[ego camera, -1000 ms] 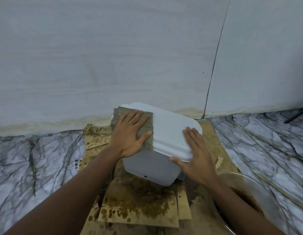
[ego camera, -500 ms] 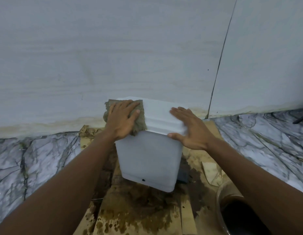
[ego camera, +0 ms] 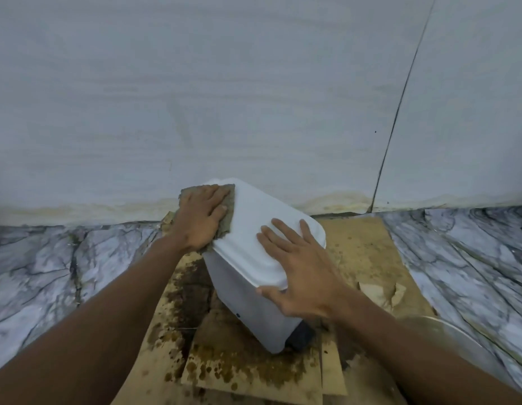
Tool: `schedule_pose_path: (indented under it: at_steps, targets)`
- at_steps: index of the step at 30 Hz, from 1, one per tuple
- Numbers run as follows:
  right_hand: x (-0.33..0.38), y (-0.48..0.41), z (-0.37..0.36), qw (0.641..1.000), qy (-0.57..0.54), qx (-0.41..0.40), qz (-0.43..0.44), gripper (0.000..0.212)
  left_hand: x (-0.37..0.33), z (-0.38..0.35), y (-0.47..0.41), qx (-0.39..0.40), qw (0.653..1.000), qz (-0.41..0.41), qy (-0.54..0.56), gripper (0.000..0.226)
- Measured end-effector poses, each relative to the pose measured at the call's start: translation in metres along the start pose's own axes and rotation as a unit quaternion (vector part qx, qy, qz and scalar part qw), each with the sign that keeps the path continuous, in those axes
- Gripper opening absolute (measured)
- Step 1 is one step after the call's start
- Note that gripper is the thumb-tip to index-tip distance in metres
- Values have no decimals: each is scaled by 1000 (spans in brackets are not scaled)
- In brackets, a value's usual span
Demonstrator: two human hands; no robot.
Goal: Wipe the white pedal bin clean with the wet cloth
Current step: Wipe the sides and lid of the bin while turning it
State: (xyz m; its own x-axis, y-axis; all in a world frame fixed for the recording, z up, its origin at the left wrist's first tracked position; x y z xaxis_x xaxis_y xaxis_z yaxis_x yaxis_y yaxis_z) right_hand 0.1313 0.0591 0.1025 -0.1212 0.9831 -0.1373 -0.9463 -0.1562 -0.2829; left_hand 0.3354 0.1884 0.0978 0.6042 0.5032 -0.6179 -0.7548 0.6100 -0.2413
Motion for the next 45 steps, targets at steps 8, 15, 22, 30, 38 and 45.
schedule_pose_path:
  at_steps: [8, 15, 22, 30, 38, 45]
  targets:
    - [-11, 41, 0, 998, -25, 16, -52, 87, -70, -44, 36, 37, 997, -15, -58, 56]
    - [2, 63, 13, 996, -24, 82, -24, 89, -99, -54, 61, 71, 993, -50, -78, 58]
    - [-13, 37, 19, 984, 37, 169, 36, 84, -92, -60, 50, 64, 996, -47, -52, 55]
    - [-50, 22, 16, 991, 12, 125, 52, 90, -85, -67, 25, 37, 997, -61, -16, 53]
    - [-108, 21, -11, 991, -56, 114, 37, 111, -97, -79, 6, 38, 996, -81, -16, 63]
    - [-72, 24, -12, 995, -77, 57, 11, 108, -90, -67, 0, 54, 996, -46, -50, 54]
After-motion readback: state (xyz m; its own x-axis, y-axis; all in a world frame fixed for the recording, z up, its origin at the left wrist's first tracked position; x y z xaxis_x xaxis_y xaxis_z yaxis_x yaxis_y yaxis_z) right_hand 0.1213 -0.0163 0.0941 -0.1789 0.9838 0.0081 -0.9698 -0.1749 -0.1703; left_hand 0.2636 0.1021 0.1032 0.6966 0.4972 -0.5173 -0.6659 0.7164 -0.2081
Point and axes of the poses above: each hand's wrist, its own y-axis away from the middle knuckle, its own z-axis out of the back of the hand, x = y × z, the point moved 6 cm from there along -y, towards the middle knuckle, and after that the axes turned 13 degrees about y, right-handed, at the moved point
